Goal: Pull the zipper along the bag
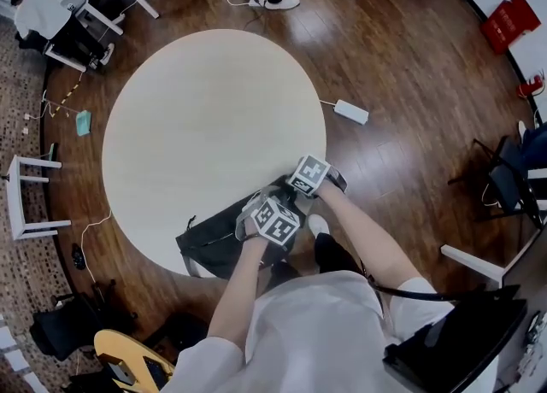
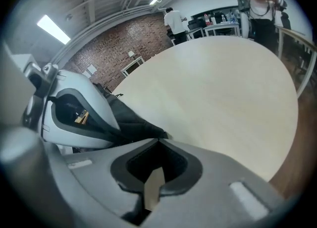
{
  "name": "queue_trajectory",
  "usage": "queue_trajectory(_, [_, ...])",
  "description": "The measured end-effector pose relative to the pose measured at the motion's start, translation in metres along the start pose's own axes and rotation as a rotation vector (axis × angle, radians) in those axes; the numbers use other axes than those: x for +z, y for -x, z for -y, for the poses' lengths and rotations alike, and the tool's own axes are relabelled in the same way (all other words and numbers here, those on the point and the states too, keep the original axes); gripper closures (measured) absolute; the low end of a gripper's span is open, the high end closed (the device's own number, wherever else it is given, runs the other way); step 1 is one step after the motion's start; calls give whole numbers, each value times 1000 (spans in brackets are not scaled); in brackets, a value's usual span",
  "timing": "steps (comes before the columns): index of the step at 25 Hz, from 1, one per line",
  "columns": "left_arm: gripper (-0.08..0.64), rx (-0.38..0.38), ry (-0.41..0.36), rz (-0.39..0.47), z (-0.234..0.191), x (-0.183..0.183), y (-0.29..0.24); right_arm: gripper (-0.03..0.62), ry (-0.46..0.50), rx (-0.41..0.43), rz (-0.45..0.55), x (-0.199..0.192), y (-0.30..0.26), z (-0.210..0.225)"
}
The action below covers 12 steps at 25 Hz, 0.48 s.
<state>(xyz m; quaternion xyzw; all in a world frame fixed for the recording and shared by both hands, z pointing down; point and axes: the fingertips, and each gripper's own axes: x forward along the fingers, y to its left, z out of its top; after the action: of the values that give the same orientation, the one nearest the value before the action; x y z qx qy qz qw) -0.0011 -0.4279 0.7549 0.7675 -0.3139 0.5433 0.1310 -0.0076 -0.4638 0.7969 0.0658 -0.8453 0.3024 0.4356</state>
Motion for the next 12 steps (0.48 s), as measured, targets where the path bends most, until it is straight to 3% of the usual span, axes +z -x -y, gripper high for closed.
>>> queue_trajectory(6, [531, 98, -58, 170, 19, 13, 32, 603, 3, -74, -14, -3, -1, 5])
queue_trajectory(9, [532, 102, -36, 233, 31, 12, 51, 603, 9, -125, -33, -6, -1, 8])
queue_trajectory(12, [534, 113, 55, 275, 32, -9, 70, 603, 14, -173, -43, -7, -3, 9])
